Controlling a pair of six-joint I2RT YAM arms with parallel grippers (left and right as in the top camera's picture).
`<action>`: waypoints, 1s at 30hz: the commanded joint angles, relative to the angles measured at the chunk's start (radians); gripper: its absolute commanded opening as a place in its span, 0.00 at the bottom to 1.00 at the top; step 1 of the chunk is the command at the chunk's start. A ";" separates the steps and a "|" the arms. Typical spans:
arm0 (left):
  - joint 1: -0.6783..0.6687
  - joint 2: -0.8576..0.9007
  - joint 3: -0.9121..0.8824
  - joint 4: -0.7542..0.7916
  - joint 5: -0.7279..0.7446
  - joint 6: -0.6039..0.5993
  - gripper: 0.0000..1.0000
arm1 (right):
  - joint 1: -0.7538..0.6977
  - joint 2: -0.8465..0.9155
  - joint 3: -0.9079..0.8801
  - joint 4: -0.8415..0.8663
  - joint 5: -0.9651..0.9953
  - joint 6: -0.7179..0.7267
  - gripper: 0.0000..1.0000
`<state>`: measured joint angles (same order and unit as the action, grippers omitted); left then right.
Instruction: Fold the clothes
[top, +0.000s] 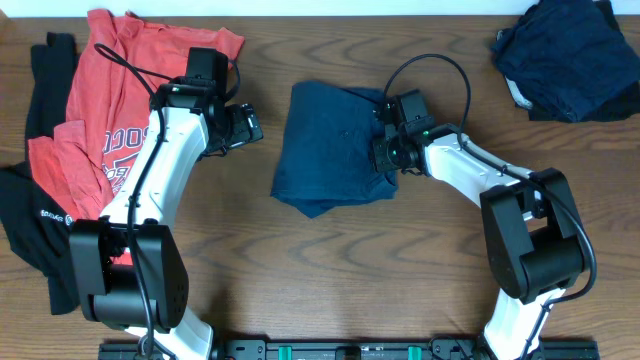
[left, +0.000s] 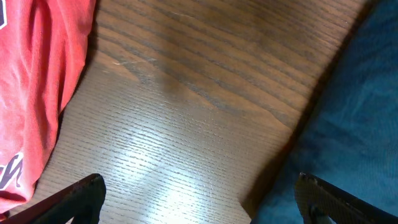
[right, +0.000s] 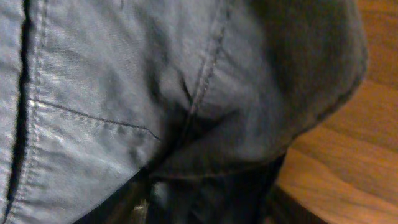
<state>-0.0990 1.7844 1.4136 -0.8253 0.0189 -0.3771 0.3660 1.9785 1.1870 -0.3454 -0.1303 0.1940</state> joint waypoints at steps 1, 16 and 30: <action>0.005 0.013 -0.021 0.001 -0.026 -0.021 0.98 | 0.008 0.083 -0.029 0.006 -0.050 0.011 0.23; 0.005 0.013 -0.090 0.058 -0.047 -0.121 0.98 | -0.085 0.093 0.204 -0.122 -0.371 -0.053 0.01; 0.003 0.013 -0.105 0.137 -0.058 -0.168 0.98 | -0.263 0.067 0.558 -0.325 -0.620 -0.087 0.01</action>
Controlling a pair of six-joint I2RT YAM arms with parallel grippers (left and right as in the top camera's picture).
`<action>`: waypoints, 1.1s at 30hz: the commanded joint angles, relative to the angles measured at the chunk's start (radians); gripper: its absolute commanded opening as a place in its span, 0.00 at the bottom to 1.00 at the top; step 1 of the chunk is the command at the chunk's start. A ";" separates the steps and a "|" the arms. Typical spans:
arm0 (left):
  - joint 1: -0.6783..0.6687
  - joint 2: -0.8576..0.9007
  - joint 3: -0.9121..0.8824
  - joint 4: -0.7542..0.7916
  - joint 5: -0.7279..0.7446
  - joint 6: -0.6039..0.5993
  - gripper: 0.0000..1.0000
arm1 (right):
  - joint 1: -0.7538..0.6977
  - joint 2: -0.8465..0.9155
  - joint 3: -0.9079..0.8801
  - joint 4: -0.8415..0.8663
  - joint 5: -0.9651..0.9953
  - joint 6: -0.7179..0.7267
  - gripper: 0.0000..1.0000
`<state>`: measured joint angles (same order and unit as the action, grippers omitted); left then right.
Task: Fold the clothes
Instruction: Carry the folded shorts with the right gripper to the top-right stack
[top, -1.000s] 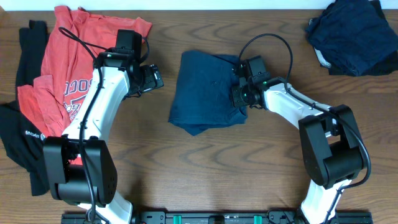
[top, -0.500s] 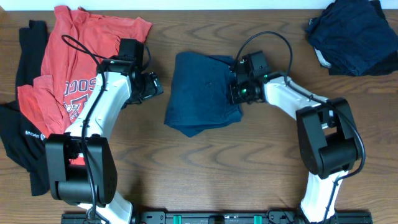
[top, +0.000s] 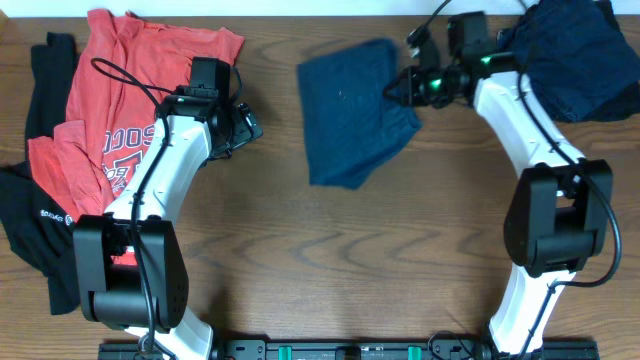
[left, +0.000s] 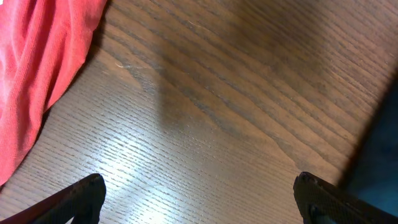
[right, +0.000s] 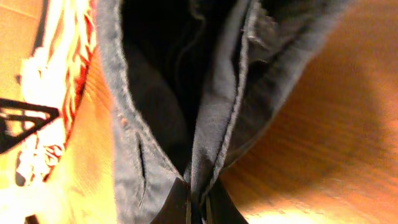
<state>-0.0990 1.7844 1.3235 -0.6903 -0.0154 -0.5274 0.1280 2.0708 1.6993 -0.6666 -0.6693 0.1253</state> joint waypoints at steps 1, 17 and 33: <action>0.003 0.013 -0.022 0.005 -0.023 -0.017 0.98 | -0.034 -0.025 0.055 -0.003 -0.089 -0.018 0.01; 0.003 0.013 -0.180 0.137 -0.023 -0.018 0.98 | -0.182 -0.025 0.256 0.080 -0.151 0.054 0.01; 0.003 0.013 -0.241 0.214 -0.023 -0.024 0.98 | -0.317 -0.025 0.344 0.415 0.278 0.454 0.01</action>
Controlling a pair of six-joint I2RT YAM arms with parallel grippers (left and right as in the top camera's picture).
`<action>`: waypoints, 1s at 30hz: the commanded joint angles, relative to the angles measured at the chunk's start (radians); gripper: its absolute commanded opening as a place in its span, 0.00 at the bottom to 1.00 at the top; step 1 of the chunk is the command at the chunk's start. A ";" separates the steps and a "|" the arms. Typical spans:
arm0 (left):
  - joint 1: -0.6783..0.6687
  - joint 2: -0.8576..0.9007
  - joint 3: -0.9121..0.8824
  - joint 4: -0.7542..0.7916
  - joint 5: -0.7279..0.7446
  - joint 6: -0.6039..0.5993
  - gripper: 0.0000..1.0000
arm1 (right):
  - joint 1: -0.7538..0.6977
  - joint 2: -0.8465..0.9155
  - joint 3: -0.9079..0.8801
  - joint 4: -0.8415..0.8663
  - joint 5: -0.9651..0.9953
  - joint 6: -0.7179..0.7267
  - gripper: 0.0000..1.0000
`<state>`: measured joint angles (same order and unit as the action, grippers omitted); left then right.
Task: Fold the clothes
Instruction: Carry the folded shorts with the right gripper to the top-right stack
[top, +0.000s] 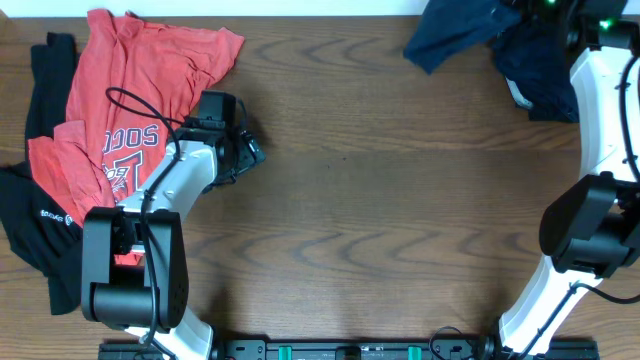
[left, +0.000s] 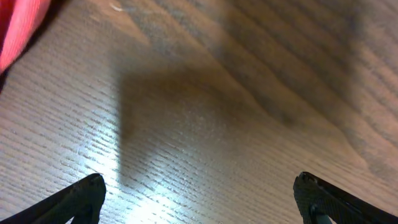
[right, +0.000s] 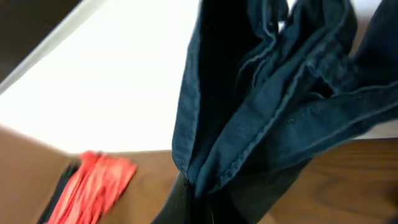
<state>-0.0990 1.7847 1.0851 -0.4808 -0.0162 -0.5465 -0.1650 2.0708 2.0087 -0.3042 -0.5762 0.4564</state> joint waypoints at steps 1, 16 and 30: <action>0.003 0.013 -0.002 0.008 -0.023 -0.005 0.98 | -0.027 -0.025 0.034 0.078 0.215 0.122 0.01; 0.003 0.013 -0.003 0.043 -0.049 -0.005 0.98 | -0.087 -0.004 0.034 0.310 0.477 0.063 0.01; 0.003 0.013 -0.003 0.055 -0.049 -0.005 0.98 | -0.143 0.187 0.034 0.537 0.292 -0.006 0.01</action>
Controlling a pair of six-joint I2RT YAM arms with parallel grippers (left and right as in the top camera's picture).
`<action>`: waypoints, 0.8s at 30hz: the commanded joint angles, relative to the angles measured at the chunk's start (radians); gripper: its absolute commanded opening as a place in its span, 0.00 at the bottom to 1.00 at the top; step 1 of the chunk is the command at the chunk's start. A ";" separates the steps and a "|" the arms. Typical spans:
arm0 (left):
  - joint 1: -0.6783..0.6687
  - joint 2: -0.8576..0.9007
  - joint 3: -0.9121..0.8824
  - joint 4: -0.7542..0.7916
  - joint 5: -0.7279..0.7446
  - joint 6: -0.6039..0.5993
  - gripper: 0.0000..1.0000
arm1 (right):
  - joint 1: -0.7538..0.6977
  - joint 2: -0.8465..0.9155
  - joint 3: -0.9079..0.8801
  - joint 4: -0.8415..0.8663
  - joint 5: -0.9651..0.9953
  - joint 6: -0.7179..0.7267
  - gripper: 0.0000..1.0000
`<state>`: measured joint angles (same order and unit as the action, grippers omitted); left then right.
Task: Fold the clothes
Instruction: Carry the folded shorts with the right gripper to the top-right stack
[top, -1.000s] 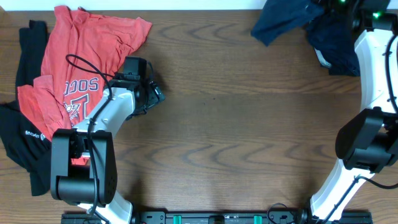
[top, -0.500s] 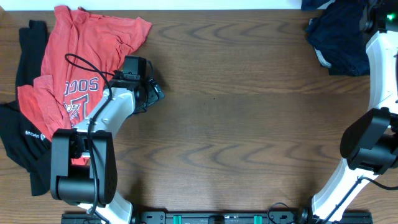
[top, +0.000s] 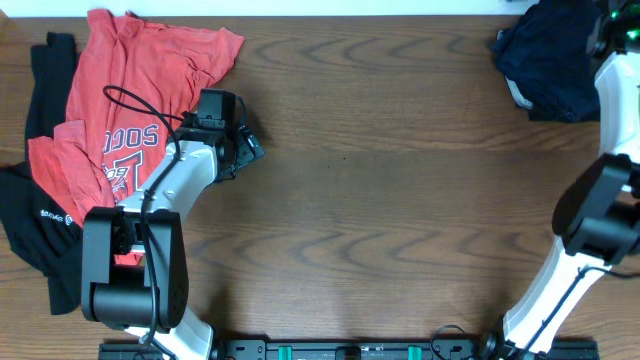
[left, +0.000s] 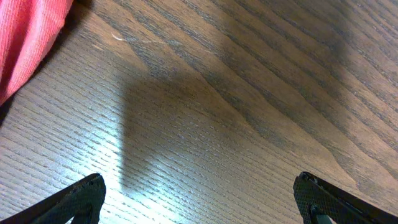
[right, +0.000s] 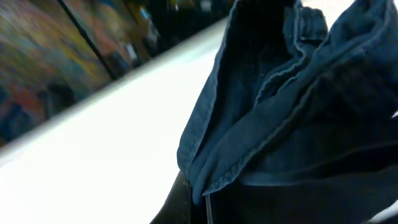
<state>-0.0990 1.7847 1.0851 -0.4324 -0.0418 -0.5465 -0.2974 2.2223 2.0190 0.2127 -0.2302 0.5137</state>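
My right gripper (right: 198, 200) is shut on the edge of a navy garment (right: 292, 93), whose folds hang in front of the wrist camera. In the overhead view the right gripper (top: 612, 18) is at the far right corner, over the dark blue pile (top: 553, 58), and the held garment cannot be told apart from that pile. A red shirt (top: 125, 95) lies spread at the far left. My left gripper (top: 248, 148) hovers just right of the red shirt. In its wrist view the left gripper (left: 199, 202) stands open over bare wood, beside the red shirt's edge (left: 28, 40).
Black clothes (top: 35, 215) lie along the left edge, partly under the red shirt. The wooden table (top: 380, 200) runs between the two piles. A white wall or surface lies beyond the table's back edge (right: 93, 155).
My right gripper has carried the navy garment from the back edge, left of the dark pile, to the far right corner over that pile. The left gripper has barely shifted.
The navy garment lay folded mid-table with my right gripper at its right edge. Then it was nearer the back, gripped. Then it hung lifted at the back edge. Now it is over the dark pile at the corner. The left gripper stayed open by the red shirt.
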 joint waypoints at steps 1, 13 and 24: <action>0.003 0.013 -0.003 0.013 -0.023 -0.005 0.98 | -0.014 0.052 0.024 0.021 -0.068 -0.067 0.01; 0.003 0.013 -0.003 0.039 -0.023 -0.005 0.98 | -0.109 0.158 0.024 -0.089 -0.175 -0.111 0.01; 0.003 0.013 -0.003 0.039 -0.023 -0.005 0.98 | -0.284 0.110 0.024 -0.523 -0.386 -0.173 0.03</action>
<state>-0.0990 1.7847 1.0851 -0.3923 -0.0452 -0.5468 -0.5556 2.3775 2.0296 -0.2779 -0.5293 0.4026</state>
